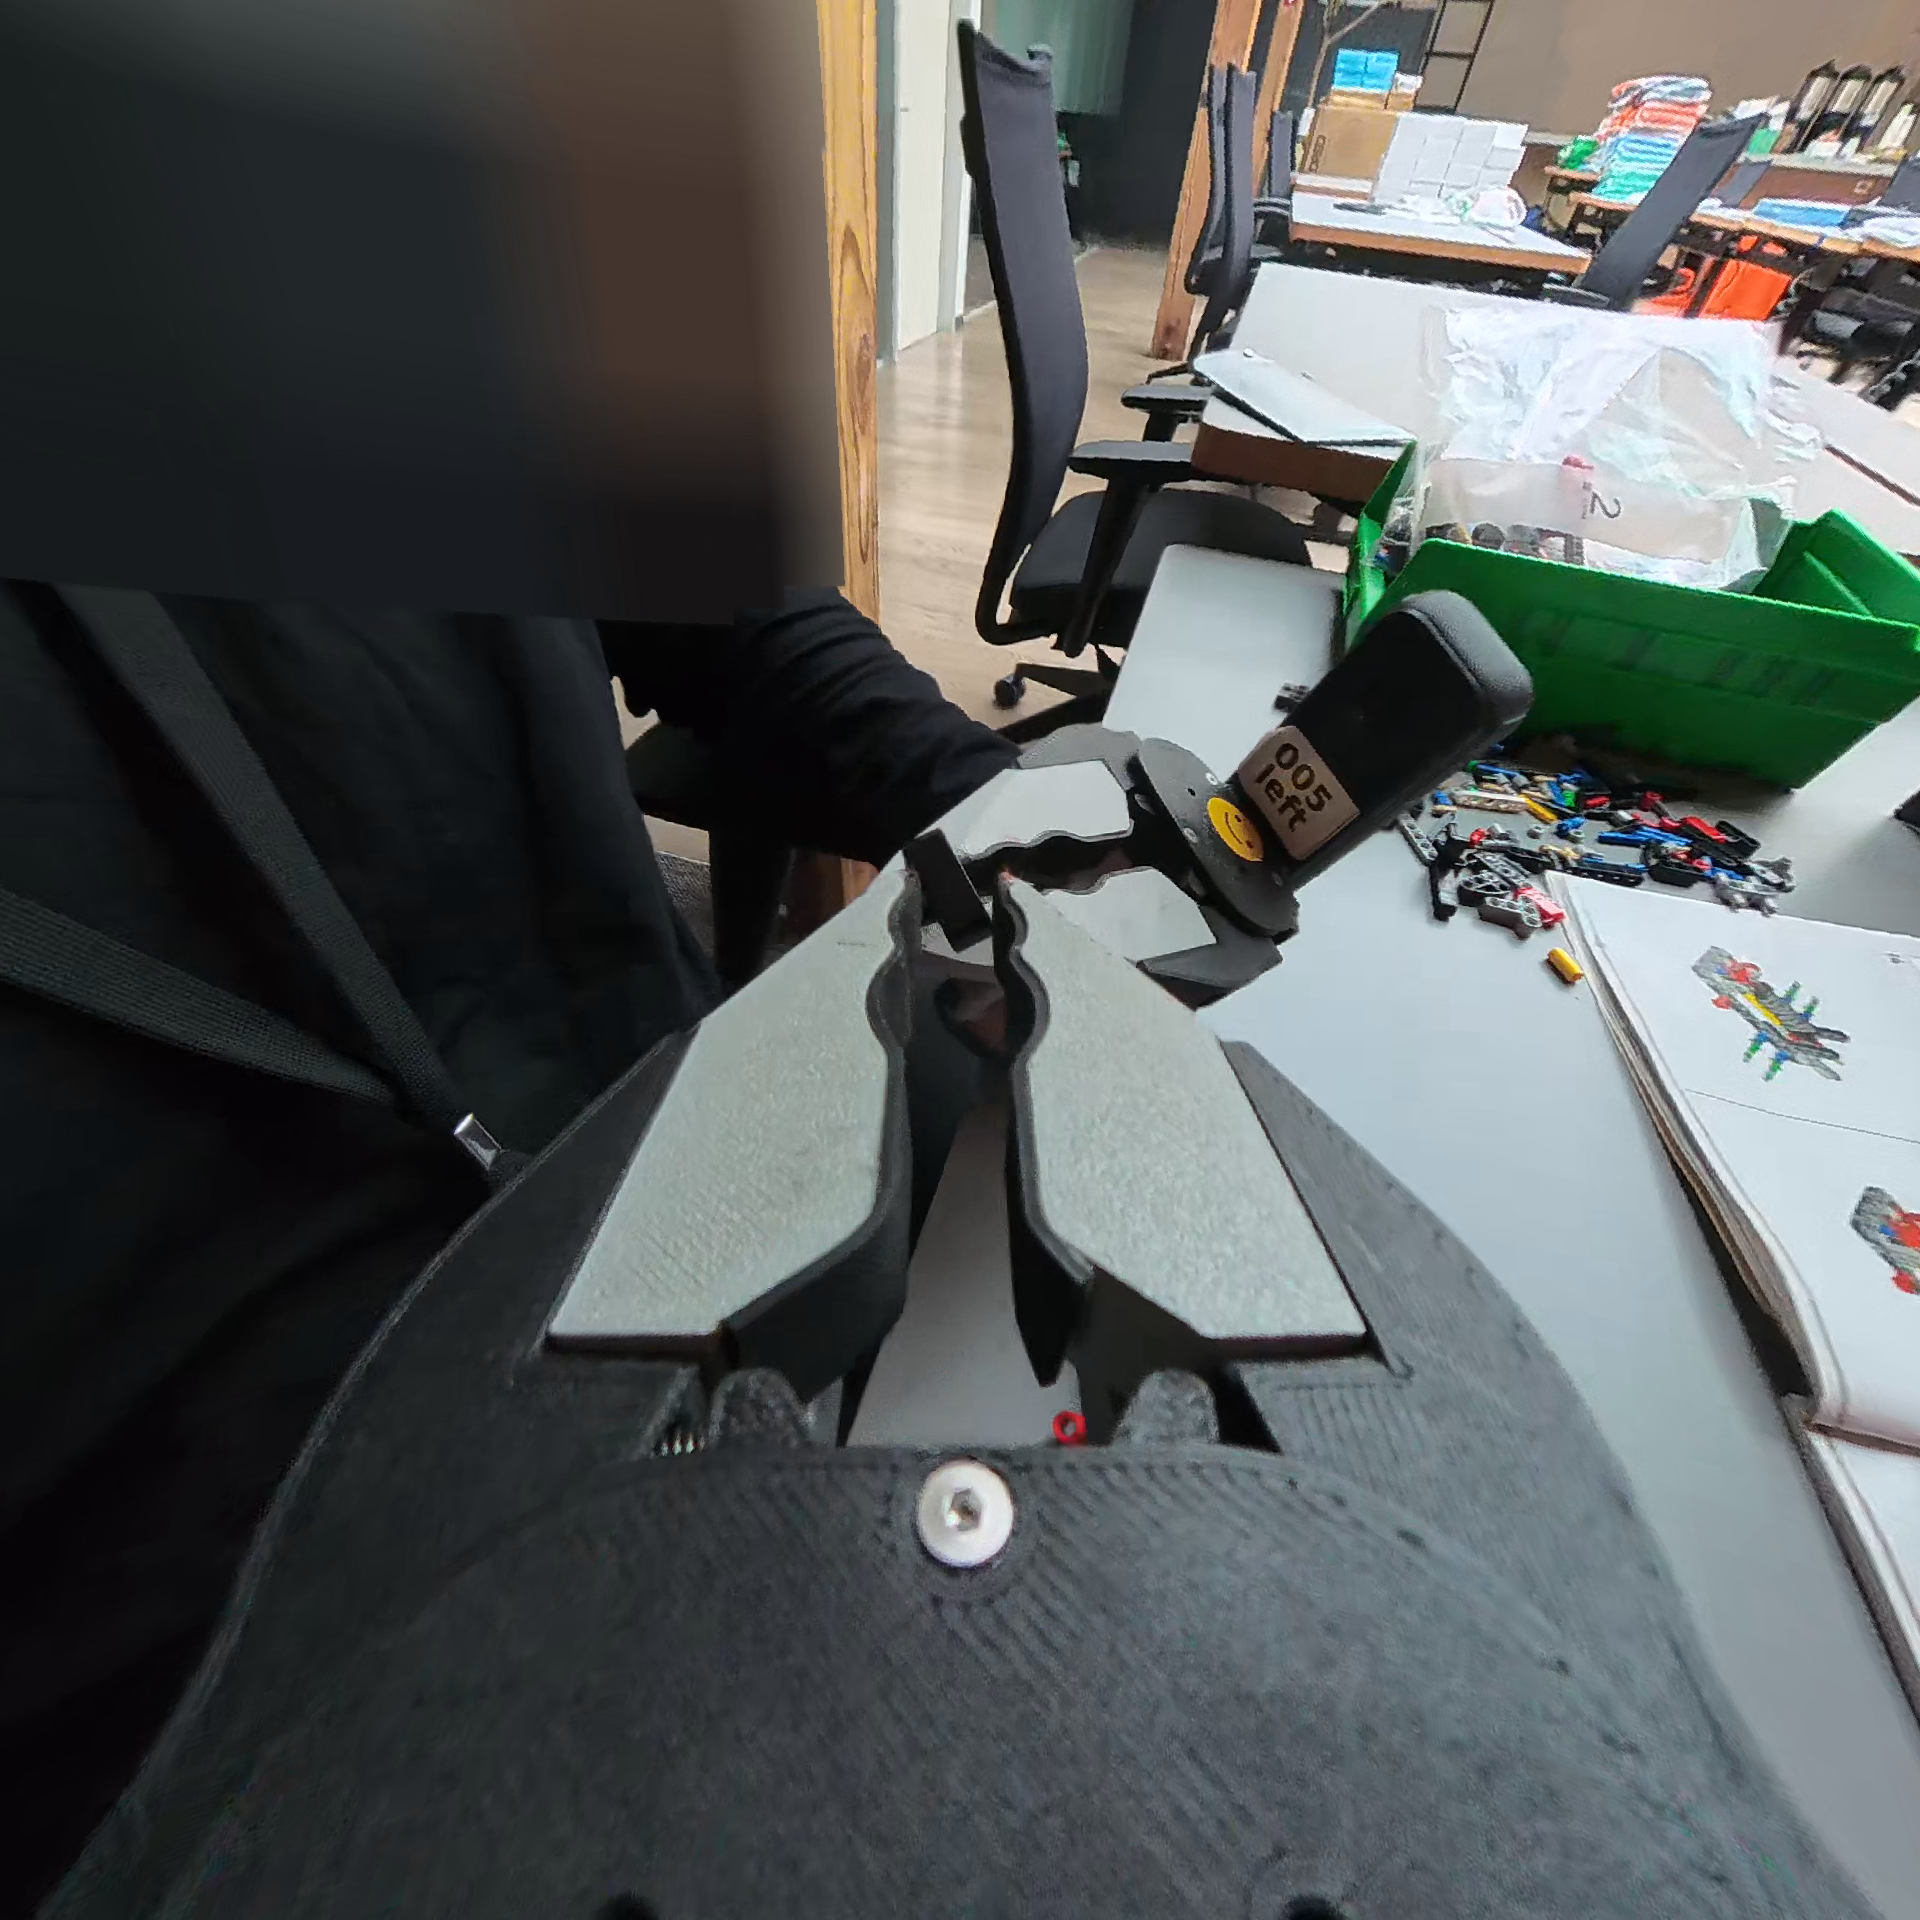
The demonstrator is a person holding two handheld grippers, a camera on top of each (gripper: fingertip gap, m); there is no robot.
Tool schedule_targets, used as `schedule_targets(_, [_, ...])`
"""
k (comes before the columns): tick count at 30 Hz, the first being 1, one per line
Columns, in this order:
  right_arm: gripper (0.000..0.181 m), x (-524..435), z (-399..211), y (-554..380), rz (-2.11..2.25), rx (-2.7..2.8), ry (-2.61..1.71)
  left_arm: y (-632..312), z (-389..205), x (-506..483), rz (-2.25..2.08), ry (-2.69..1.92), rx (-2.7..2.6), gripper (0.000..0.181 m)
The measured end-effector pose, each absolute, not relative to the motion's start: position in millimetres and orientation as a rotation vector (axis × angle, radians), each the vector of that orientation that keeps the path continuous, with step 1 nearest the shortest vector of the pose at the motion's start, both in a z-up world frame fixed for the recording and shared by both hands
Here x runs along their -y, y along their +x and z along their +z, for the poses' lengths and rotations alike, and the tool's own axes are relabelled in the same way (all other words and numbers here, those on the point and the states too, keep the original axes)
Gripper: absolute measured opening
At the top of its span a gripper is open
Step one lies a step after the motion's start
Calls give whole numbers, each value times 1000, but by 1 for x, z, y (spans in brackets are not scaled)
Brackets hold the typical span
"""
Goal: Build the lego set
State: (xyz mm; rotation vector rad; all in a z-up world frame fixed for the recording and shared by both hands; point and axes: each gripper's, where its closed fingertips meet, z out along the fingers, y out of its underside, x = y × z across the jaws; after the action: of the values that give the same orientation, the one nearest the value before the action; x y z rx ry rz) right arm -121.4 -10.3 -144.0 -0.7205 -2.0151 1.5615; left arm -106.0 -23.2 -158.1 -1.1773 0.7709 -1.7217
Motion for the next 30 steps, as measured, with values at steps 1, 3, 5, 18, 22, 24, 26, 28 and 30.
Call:
schedule_targets(1, [9, 10, -144, -120, 1528, 2017, -707, -106, -158, 23, -1726, -1179, -768, 5])
schedule_targets(3, [7, 7, -146, -119, 1453, 2017, -700, -106, -159, 20, -1712, -1204, -753, 6])
schedule_targets(5, [5, -3, -149, -120, 1356, 1996, -727, -113, -162, 8, -1667, -1278, -690, 9])
schedule_targets(18, [5, -46, -225, -133, 992, 1940, -849, -173, -223, -9, -997, -1745, -736, 21])
schedule_targets(22, [5, -48, -223, -136, 988, 1922, -842, -180, -227, -8, -865, -1752, -760, 19])
schedule_targets(24, [5, -50, -220, -137, 1009, 1905, -850, -182, -230, -10, -781, -1756, -788, 18])
schedule_targets(26, [5, -52, -220, -138, 1012, 1894, -853, -184, -235, -16, -665, -1765, -816, 22])
schedule_targets(28, [5, -55, -221, -138, 999, 1896, -852, -187, -237, -20, -542, -1749, -839, 21])
schedule_targets(30, [5, -57, -221, -140, 988, 1887, -851, -189, -237, -24, -461, -1731, -843, 20])
